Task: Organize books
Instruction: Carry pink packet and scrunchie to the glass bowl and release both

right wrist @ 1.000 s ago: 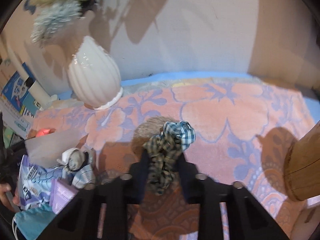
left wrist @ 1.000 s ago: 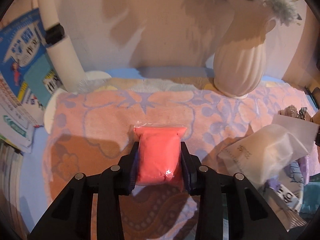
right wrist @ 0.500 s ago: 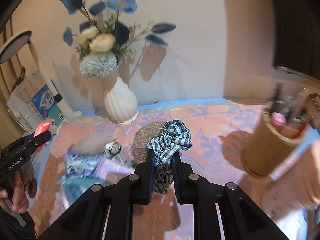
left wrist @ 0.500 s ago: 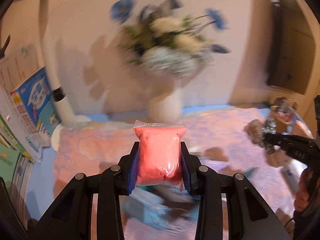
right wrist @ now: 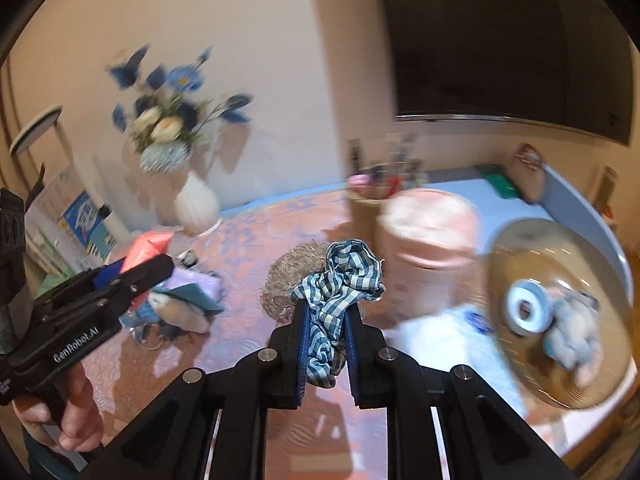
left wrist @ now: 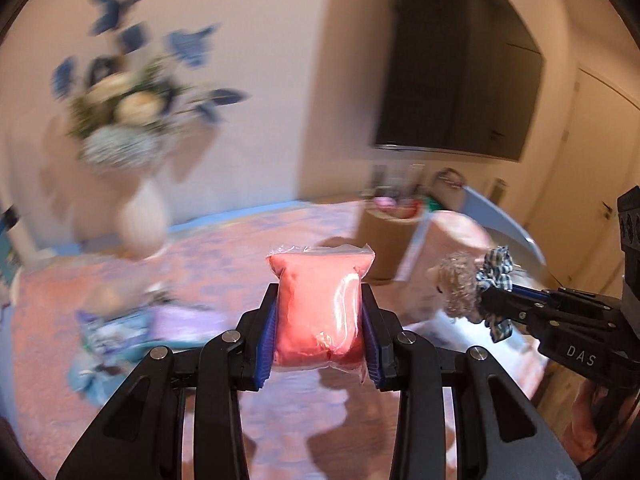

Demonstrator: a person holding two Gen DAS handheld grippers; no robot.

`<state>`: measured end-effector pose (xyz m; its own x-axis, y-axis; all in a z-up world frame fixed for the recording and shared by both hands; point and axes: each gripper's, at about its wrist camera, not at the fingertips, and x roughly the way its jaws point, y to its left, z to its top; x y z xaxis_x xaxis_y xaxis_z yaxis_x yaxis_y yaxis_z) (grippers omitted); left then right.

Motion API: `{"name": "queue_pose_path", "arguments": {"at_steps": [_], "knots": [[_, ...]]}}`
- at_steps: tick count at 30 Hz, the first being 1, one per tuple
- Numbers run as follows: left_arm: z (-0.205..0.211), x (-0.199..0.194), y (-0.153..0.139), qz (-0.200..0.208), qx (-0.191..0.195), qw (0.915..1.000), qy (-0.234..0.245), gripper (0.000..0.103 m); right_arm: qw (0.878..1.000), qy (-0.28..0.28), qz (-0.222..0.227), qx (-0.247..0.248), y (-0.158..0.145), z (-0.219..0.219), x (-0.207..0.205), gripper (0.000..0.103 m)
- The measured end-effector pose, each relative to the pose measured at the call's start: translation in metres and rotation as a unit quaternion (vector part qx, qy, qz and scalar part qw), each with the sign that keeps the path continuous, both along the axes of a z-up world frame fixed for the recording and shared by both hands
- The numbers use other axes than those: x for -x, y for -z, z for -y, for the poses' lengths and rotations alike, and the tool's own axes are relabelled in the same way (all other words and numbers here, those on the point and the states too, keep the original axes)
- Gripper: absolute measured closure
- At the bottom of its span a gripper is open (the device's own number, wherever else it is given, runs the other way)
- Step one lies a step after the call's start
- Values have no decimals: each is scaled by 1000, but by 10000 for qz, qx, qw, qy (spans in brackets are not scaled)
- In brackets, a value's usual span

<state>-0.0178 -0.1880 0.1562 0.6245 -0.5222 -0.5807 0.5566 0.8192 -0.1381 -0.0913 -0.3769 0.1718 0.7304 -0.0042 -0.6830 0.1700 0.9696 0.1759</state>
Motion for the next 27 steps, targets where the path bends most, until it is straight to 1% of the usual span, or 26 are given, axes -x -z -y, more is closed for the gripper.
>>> {"name": "queue_pose_path", "arguments": {"at_steps": [4,7,12,15,18,20,23,25,26,27], "knots": [[55,23,-13,111,-11,9985,529,70,9989,450,118,-74,-9,39,31,87],[99,40,-21,241,-60,9951,960,70,9964,812,193,-118,-14,71,50,87],[166,61,-22,463,-223,9886,1419,70,9879,1508,251,-271,-15,131,73,87],[202,62,-19,393,-198,9855,1642,70,9812,1878,263,-352,-12,163,79,87],[234,53,-14,365,-209,9840,1731,70,9747,2181,223,-443,-8,191,77,87],[251,47,-9,376,-267,9837,1741,69,9709,2314,178,-584,-3,208,74,87],[270,37,3,205,-316,9818,1859,69,9668,2443,69,-741,7,230,66,86],[281,32,11,163,-361,9803,1936,67,9636,2528,-1,-867,15,243,60,82],[285,30,15,137,-341,9789,2010,63,9623,2553,-30,-942,18,248,58,75],[288,30,18,124,-350,9779,2059,49,9607,2571,-75,-1047,23,253,57,59]]}}
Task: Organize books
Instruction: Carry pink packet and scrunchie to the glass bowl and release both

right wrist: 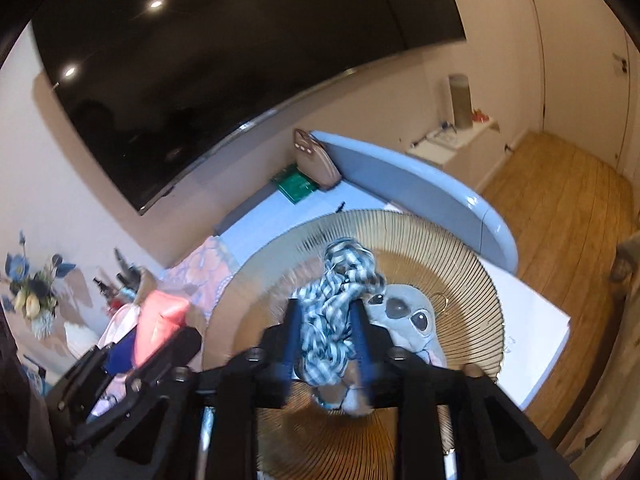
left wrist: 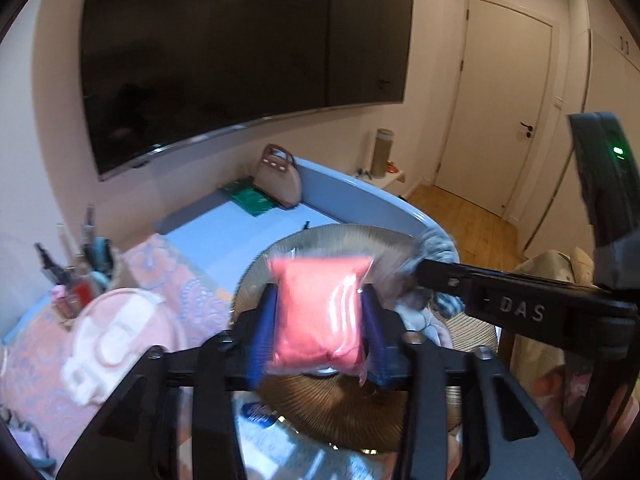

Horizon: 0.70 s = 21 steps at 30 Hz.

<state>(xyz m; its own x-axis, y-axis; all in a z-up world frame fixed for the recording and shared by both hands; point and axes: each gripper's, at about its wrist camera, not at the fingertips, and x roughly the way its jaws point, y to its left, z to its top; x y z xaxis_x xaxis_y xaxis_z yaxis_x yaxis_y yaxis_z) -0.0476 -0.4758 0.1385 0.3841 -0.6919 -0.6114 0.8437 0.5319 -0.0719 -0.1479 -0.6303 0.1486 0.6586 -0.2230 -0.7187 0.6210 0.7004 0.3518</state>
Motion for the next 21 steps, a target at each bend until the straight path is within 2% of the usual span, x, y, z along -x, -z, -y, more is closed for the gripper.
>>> {"name": "queue_pose_path", "arguments": {"at_steps": [1,2,6,11,17,21], "knots": [[2,1,3,16,-19,10000,26,32,9999,5,-13,-121,5,5,0,51],[2,2,4,52,22,10000,32,27,9998,13,7,-204,8,7,2,48],[-4,8,3,12,59,9999,152,27,9995,50,105,-309,10,6,15,48],[-36,10,-8,-196,240,9995,70,27,9995,-10,205,-241,-3,-6,24,48],[-93,26,-27,-74,433,9989,-169,27,9984,-410,303,243,-32,-51,26,48],[-144,38,-41,148,538,9971,-510,27,9920,-1007,538,531,-51,-102,21,47]]}}
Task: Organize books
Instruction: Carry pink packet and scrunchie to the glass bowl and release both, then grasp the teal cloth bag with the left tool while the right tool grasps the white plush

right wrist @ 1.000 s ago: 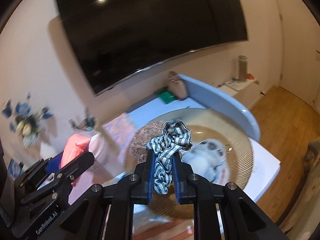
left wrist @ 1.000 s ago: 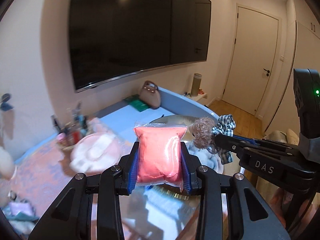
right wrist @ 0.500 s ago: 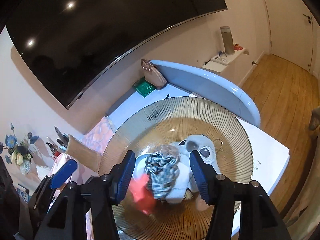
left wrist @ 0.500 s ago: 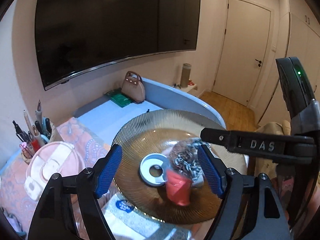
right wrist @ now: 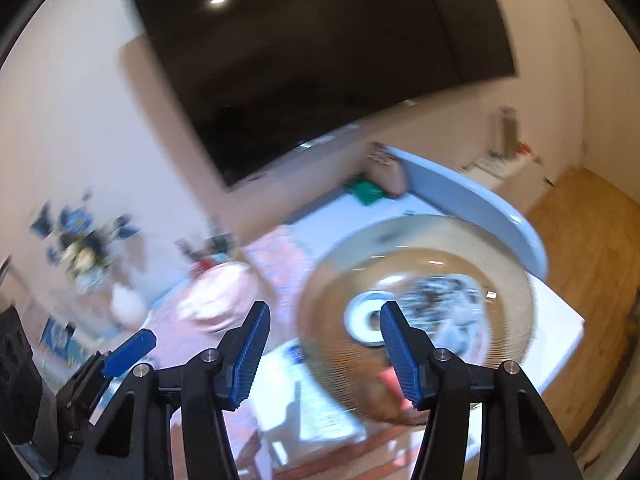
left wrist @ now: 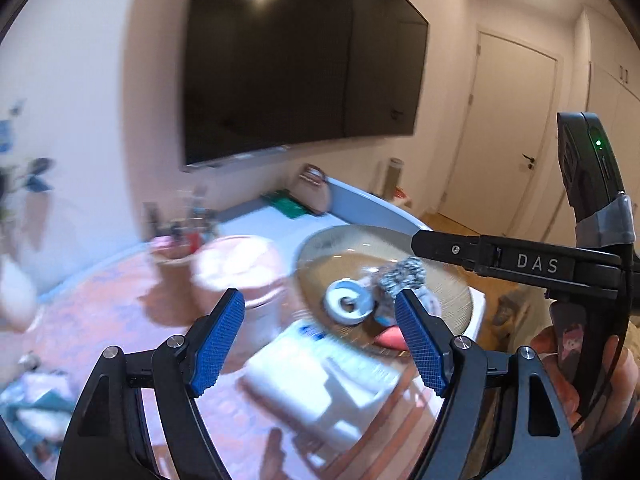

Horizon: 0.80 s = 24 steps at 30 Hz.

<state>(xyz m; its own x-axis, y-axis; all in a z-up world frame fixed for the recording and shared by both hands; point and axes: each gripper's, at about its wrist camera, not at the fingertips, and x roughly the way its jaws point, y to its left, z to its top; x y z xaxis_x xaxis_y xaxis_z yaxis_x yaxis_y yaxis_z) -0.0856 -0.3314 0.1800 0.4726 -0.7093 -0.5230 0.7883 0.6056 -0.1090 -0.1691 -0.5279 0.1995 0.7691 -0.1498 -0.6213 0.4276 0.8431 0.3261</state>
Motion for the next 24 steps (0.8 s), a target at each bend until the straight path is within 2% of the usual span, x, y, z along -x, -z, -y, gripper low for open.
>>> {"name": "queue_pose_path", "arguments": {"at_steps": [5,8,14,18,24], "knots": [[-74,3,-10,133,-59,9970,-757,27,9960,-834,53,319,-11,-72,-19,47],[-119,-2,-12,31,-7,9937,-1124,27,9906,-1284,38,478,-11,-113,-33,47],[-211,-18,-4,-104,6,9788,-2048,27,9759,-2104,-67,577,-2,-185,-63,47],[-264,-32,9,-299,-16,9657,-2578,28,9620,-2670,-277,503,19,-229,-87,47],[-313,-59,47,-882,21,9537,-2874,35,9352,-3448,-786,199,68,-280,-129,47]]}}
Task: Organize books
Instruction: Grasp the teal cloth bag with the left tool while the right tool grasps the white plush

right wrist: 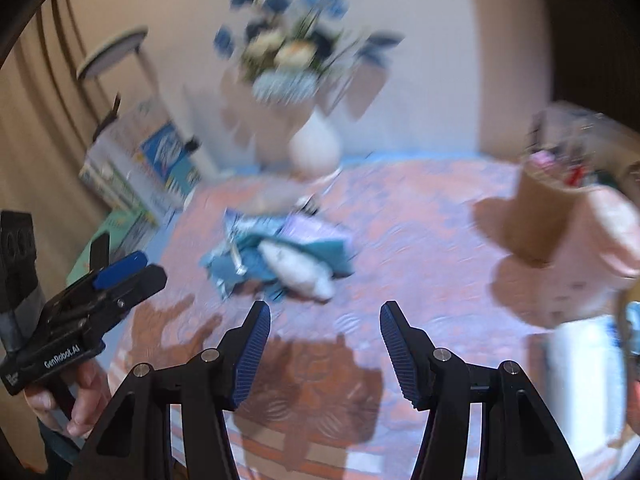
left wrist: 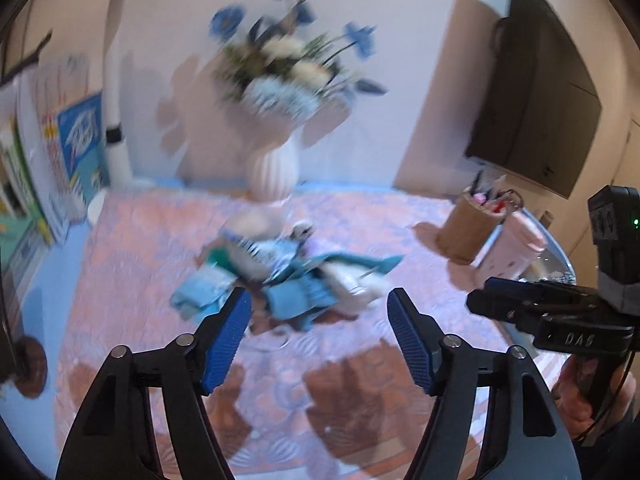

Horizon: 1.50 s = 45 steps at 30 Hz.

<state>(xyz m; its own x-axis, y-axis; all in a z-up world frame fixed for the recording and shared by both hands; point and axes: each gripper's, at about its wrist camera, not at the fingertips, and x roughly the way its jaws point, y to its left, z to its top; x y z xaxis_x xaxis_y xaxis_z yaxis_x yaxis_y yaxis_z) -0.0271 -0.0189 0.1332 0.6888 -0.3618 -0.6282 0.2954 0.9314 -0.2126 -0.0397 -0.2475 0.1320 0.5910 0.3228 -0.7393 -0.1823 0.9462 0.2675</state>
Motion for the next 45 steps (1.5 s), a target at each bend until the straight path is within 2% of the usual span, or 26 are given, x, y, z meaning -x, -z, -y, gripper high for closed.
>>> {"name": "queue_pose_path", "arguments": {"at_steps": [5,8,11,13,14,15,16,18,21,23,27,29,33,35,37,39,41,42,43,45], "knots": [[-2,-28,41,-553,162,9983,65,40,9989,-394,-230,57,33,-32,-35,47],[2,-44,58,-775,199,9968,18,40,9983,-487,-270,152,47,-40,-50,47],[2,-58,68,-896,424,9951,48,41,9980,-561,-219,168,53,-44,-63,47],[3,-66,71,-942,431,9946,58,54,9981,-572,-182,154,56,-47,-72,47],[4,-70,73,-971,425,9943,63,56,9981,-577,-175,153,58,-48,-77,47],[5,-73,75,-995,422,9941,50,62,9980,-587,-171,140,59,-49,-80,47],[6,-76,77,-1021,435,9938,54,74,9980,-596,-165,122,61,-50,-83,48],[7,-78,78,-1033,495,9934,110,91,9977,-667,-133,58,64,-52,-88,69],[7,-70,72,-909,483,9946,138,95,9980,-637,-41,22,61,-50,-84,74],[6,-60,63,-815,521,9951,214,96,9982,-568,-57,-154,55,-44,-76,74],[-2,-31,45,-679,552,9953,414,96,9918,-487,-392,-1117,35,-15,-50,74],[-7,-11,38,-619,529,9954,514,96,9879,-444,-589,-1363,29,-5,-39,74],[-9,24,41,-703,414,9941,714,96,9713,-429,-1076,-2079,33,22,-9,74],[-9,37,51,-831,299,9930,789,96,9596,-344,-1438,-2393,47,36,3,74],[-9,48,64,-1004,147,9913,844,95,9548,-170,-1664,-2457,61,46,8,74],[-9,50,75,-1070,-89,9917,701,94,9564,198,-1912,-2198,79,56,8,73],[-7,44,79,-1056,-287,9925,546,81,9548,433,-1959,-2195,91,64,3,72],[-7,39,82,-1034,-309,9927,535,69,9549,488,-1930,-2205,93,67,0,70],[-6,31,84,-1034,-351,9931,416,66,9557,592,-1891,-2178,96,70,-4,67],[-2,19,87,-1053,-369,9931,371,65,9630,794,-1870,-1772,98,71,-9,49]]}}
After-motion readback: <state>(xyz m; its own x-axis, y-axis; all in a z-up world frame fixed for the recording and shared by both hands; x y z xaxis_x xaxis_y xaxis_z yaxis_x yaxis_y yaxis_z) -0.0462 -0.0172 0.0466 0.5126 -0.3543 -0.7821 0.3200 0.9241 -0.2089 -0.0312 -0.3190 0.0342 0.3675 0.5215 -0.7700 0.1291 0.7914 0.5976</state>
